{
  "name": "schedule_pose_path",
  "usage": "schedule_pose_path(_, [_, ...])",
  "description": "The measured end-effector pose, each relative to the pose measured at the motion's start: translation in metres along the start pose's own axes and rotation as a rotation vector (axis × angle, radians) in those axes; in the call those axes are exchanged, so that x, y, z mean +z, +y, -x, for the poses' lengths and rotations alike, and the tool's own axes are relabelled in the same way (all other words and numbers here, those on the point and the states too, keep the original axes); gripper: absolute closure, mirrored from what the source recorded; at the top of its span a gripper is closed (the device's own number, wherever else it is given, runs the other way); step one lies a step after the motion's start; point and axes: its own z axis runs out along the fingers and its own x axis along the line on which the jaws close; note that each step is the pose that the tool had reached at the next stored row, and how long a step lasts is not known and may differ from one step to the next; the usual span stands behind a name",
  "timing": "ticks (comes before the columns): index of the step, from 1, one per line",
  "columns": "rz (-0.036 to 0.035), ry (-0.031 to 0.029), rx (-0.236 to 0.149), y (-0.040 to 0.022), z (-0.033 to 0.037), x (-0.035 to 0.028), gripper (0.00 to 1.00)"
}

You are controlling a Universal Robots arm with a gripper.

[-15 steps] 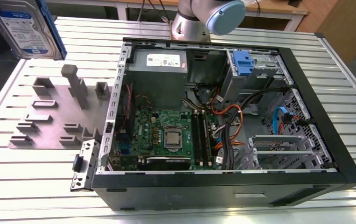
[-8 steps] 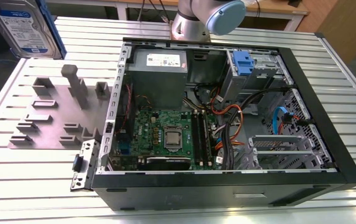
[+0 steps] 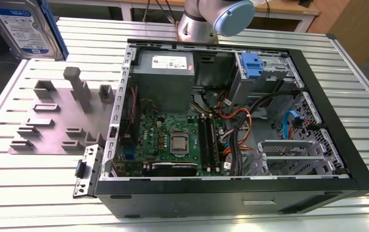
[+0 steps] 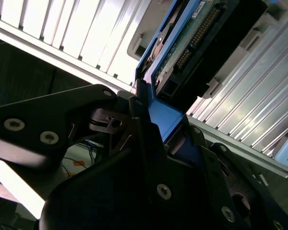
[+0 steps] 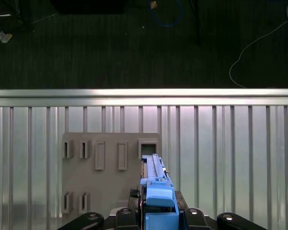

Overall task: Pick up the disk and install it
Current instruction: 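Pick up the disk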

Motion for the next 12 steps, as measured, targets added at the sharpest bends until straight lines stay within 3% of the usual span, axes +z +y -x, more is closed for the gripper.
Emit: schedule_pose_path(12, [-0.0001,0.0001,0.0,0.0,0.0001,-0.0061,0.64])
